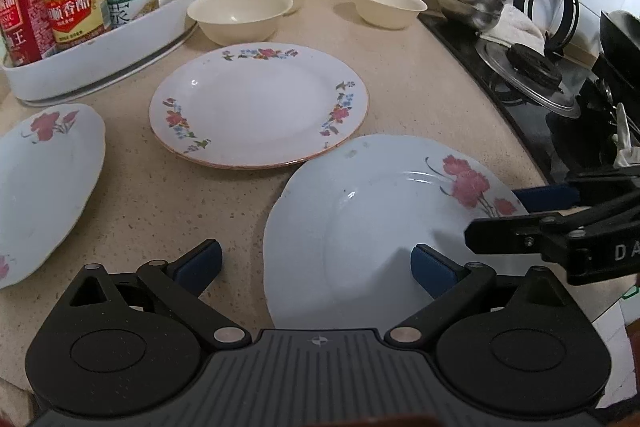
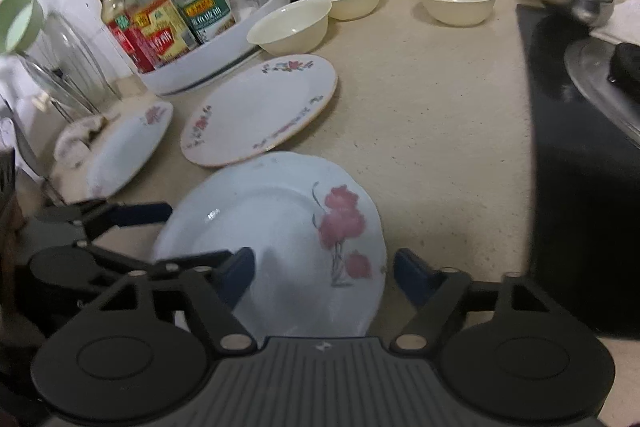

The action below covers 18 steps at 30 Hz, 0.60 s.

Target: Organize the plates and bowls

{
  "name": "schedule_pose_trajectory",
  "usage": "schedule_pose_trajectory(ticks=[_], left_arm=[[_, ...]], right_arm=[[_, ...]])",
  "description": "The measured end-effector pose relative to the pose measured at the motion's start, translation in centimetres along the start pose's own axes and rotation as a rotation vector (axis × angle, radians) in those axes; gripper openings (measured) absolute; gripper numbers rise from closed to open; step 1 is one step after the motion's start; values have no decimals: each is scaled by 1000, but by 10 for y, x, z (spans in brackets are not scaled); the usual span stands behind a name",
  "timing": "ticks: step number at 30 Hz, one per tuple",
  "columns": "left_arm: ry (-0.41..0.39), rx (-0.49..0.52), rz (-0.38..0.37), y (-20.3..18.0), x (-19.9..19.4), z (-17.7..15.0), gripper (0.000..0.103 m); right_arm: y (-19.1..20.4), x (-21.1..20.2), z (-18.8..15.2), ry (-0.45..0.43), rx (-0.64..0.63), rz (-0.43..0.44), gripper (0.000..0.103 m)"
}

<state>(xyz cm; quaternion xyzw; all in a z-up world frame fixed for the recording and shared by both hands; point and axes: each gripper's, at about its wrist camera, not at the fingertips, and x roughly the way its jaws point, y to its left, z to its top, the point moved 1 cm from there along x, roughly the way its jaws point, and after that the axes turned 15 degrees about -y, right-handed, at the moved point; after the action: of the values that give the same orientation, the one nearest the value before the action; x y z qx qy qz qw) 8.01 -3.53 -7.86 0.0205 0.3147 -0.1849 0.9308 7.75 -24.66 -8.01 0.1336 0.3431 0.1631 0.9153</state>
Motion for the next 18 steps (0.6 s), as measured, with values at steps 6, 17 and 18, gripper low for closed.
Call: schedule_pose_trajectory(ticks=[6,17,18], left_arm=[[-6,-30,44,-7,-4,-3,101],[-23,-100,128,-33,-11,-9,98],[-27,-113,145,-33,-11,-9,97]], right_arm=[[-9,-11,-6,-3,25,36,55],[-25,-17,-12,-14,8,186,58],[-24,-17,-13,-21,7,184,57]])
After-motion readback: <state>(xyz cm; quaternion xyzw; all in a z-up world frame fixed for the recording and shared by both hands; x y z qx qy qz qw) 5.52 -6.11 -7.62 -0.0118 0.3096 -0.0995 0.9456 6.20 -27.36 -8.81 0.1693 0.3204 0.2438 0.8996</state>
